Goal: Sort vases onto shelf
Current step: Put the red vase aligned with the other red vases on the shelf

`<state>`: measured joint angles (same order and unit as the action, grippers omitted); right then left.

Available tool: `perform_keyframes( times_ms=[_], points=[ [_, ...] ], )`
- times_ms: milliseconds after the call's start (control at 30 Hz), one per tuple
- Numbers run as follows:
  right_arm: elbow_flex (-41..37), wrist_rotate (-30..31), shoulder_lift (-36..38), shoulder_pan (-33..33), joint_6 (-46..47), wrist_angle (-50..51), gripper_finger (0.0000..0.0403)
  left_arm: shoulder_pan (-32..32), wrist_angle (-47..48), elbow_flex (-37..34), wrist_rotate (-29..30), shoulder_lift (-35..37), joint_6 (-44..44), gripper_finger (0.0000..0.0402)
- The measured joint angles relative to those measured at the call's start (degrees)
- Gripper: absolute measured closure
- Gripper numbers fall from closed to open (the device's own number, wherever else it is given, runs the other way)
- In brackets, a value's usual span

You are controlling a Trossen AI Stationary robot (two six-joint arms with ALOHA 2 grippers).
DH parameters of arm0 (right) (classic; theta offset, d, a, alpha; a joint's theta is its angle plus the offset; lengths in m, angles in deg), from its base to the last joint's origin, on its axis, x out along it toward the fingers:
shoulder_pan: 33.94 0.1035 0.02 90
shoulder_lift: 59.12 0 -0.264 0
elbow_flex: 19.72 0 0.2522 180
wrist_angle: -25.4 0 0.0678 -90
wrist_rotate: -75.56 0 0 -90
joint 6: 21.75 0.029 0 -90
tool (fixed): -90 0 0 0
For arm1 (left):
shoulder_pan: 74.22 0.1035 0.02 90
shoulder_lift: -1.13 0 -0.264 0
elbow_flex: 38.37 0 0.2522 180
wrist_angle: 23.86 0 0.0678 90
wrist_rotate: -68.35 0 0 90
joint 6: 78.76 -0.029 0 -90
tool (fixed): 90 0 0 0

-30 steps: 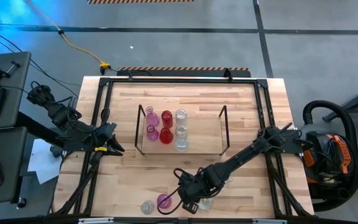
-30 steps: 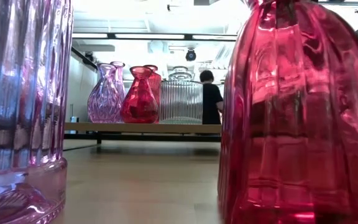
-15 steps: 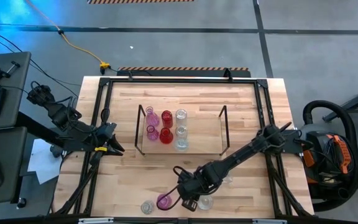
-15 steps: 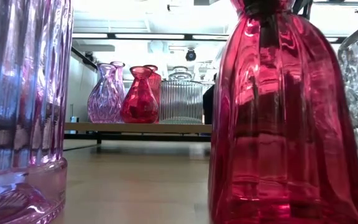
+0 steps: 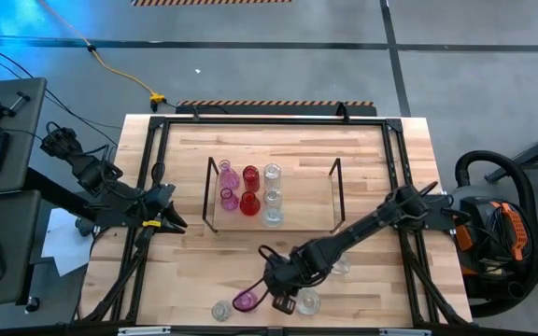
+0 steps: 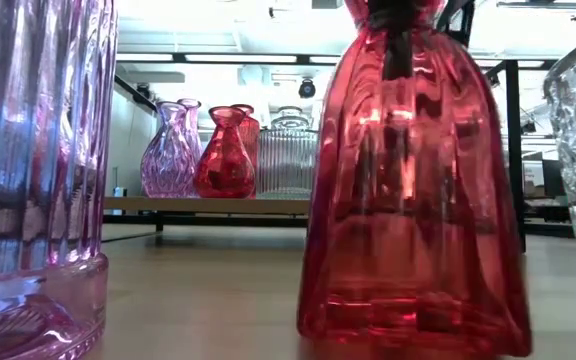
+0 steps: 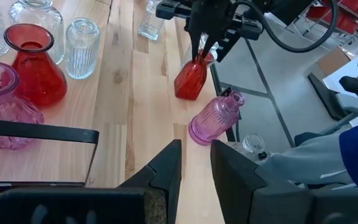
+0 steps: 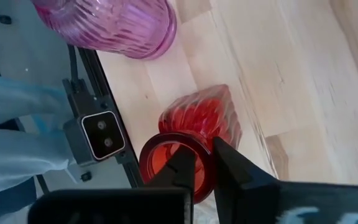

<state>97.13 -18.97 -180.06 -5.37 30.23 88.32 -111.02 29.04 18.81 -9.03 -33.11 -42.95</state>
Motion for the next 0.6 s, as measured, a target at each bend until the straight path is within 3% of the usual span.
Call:
perform_keyframes(
  times_ms=[600],
  points=[
    [10.52,1.45,-0.49,-8.18,-13.90,8.45,0.0401,0.02,0.03,0.00,2.64,-1.56,0.53,0.0326]
  ],
)
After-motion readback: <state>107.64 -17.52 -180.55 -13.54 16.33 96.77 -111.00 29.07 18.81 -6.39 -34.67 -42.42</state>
